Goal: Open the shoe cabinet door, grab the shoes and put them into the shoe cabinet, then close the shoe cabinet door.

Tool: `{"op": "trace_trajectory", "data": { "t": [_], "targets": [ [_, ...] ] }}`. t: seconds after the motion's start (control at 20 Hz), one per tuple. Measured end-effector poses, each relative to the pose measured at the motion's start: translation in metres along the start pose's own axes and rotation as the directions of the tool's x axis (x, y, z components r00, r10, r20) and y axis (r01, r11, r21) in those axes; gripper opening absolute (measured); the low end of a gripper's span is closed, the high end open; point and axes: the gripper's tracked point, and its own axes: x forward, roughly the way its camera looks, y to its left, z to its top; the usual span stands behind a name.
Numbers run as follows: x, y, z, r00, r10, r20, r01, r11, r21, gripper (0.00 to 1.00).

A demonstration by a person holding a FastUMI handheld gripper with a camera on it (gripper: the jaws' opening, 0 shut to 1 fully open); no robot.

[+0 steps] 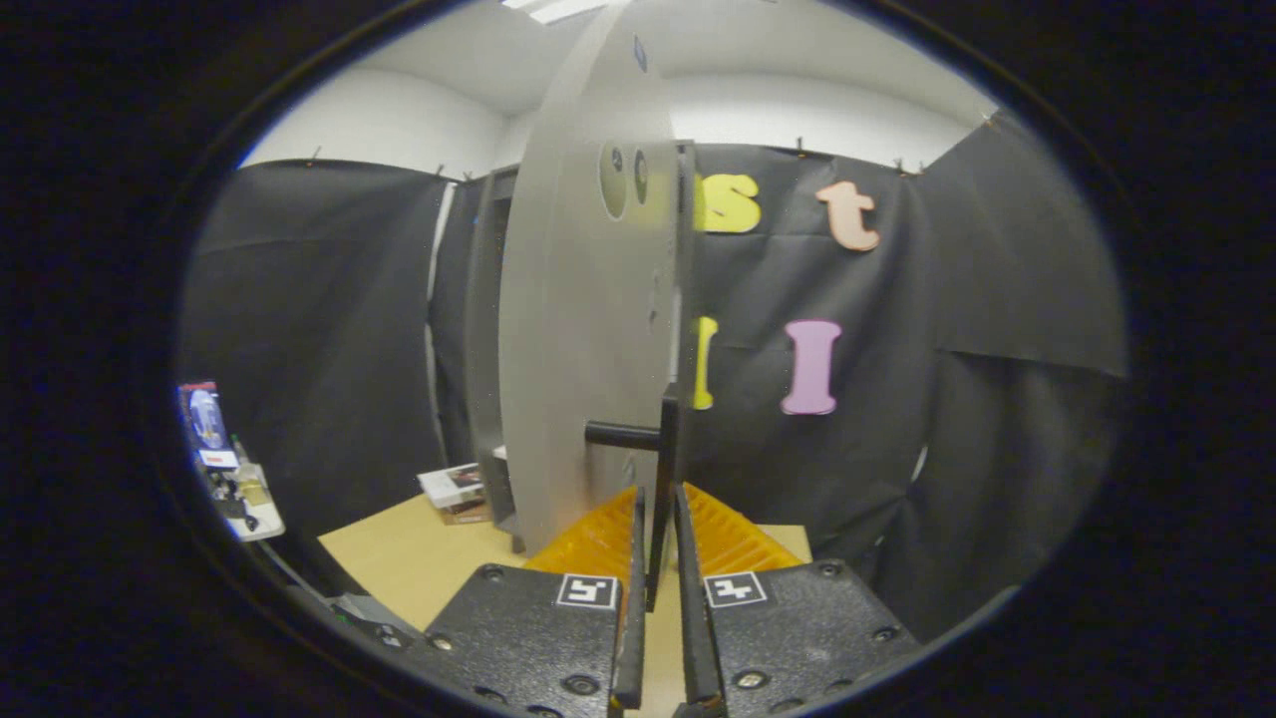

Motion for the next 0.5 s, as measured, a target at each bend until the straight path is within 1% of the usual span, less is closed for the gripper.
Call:
{"op": "trace_trajectory", "data": {
  "t": [0.05, 0.1, 0.15, 0.3, 0.5],
  "targets": [
    [-0.003, 0.006, -0.004, 0.999, 0.035, -0.01, -0.035, 0.999, 0.022, 0.19],
    [-0.007, 0.016, -0.011, 0.997, 0.076, -0.027, -0.075, 0.996, 0.048, 0.24],
    [-0.01, 0.023, -0.014, 0.995, 0.088, -0.037, -0.086, 0.994, 0.063, 0.28],
    [-0.016, 0.008, -0.011, 1.0, 0.003, -0.019, -0.002, 0.999, 0.054, 0.28],
    [-0.026, 0.014, -0.021, 0.998, -0.038, -0.05, 0.041, 0.997, 0.064, 0.28]
  ]
}}
